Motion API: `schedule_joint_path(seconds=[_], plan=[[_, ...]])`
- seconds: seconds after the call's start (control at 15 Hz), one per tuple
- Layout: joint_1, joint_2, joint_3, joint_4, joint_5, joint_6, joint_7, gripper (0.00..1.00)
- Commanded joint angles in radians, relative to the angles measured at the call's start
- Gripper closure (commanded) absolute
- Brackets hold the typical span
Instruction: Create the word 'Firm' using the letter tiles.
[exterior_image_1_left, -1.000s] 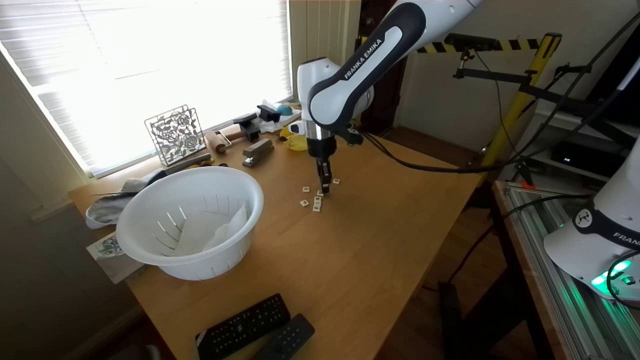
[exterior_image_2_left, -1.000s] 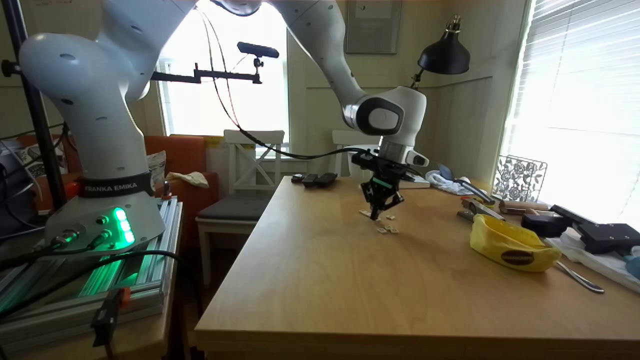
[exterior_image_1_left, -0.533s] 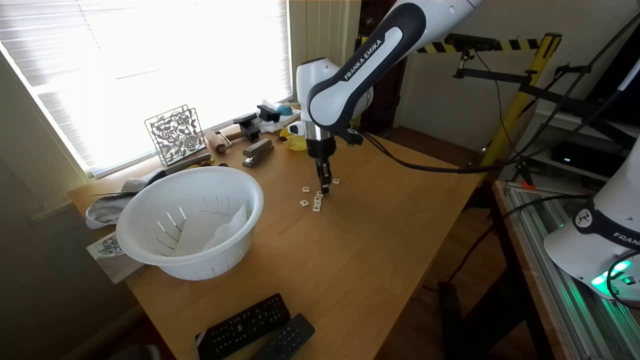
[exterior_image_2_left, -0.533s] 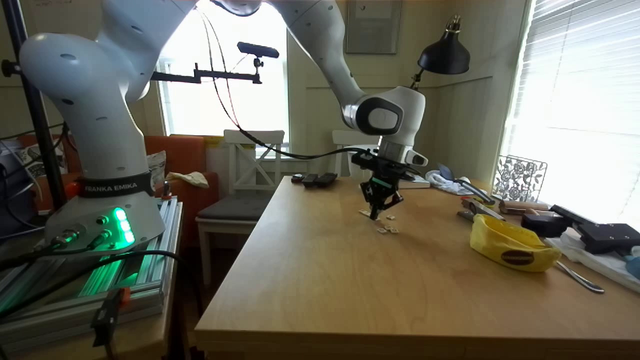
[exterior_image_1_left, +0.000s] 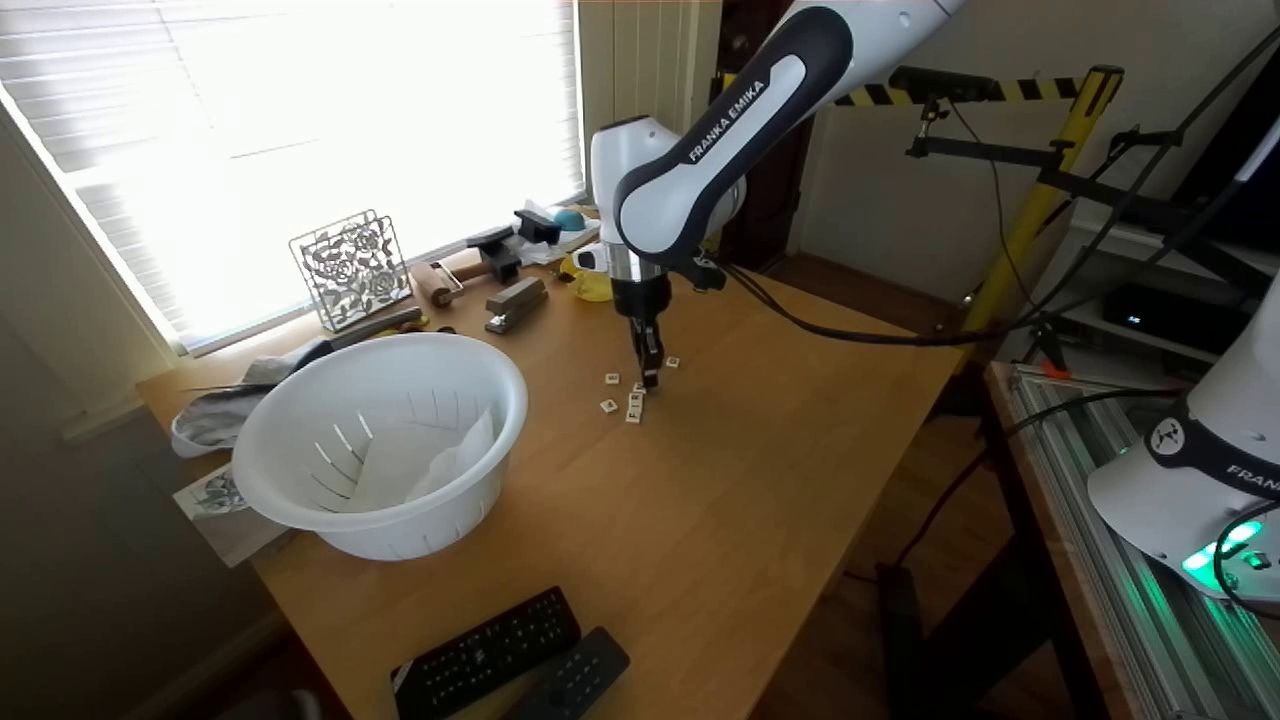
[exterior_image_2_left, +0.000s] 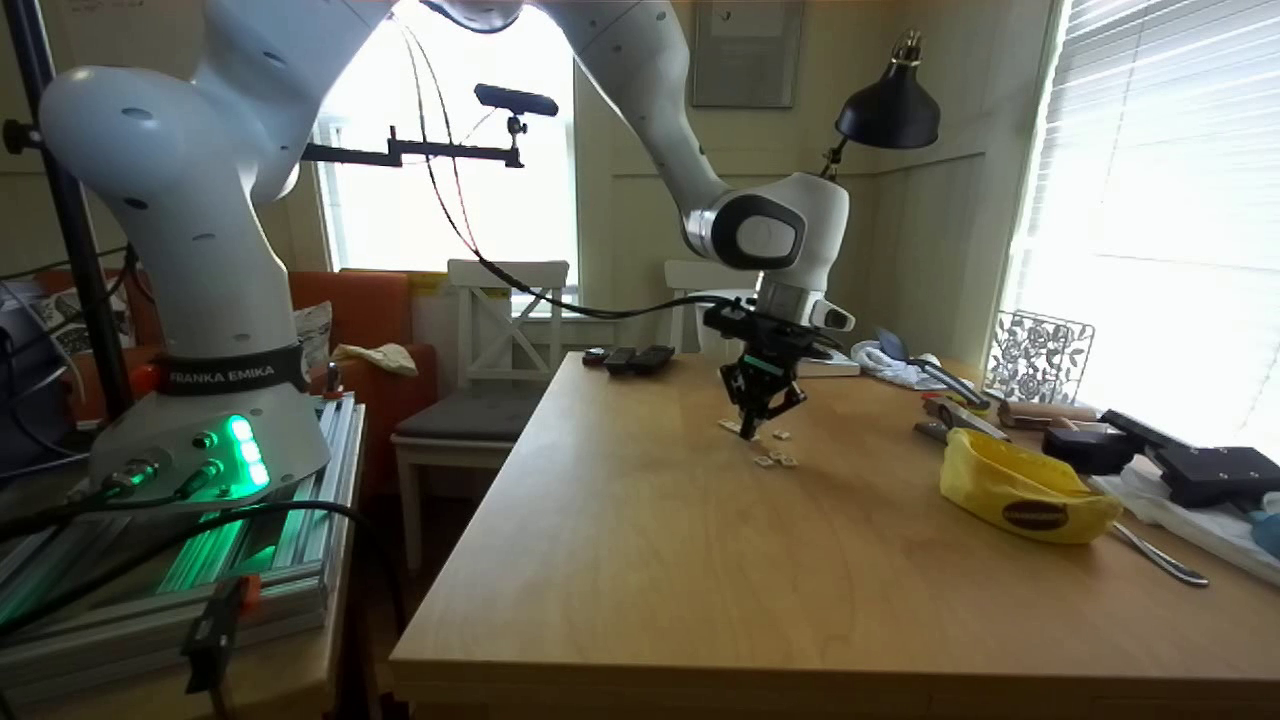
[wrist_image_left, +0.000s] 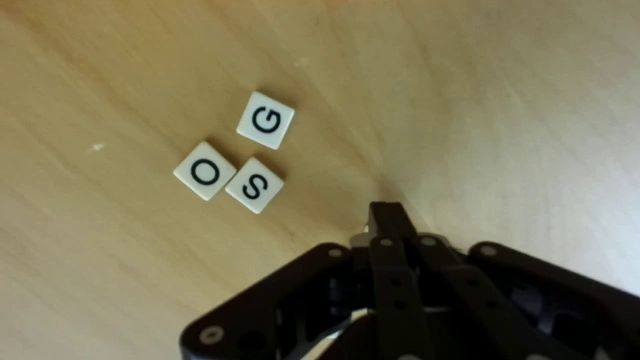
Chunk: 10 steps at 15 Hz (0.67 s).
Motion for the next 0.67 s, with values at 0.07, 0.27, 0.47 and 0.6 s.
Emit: schedule_joint_path(seconds=[0.07, 0.27, 0.47, 0.6], plan=[[0.002, 0.020, 0.003, 0.013, -0.026, -0.012, -0.008, 1.00], [0.002, 0.021, 0.003, 0.014, -0.026, -0.011, -0.008, 1.00], [0.005, 0.023, 0.002, 0.017, -0.030, -0.011, -0.007, 1.00], [0.006, 0.023, 0.003, 0.018, -0.032, -0.011, -0.007, 1.00]])
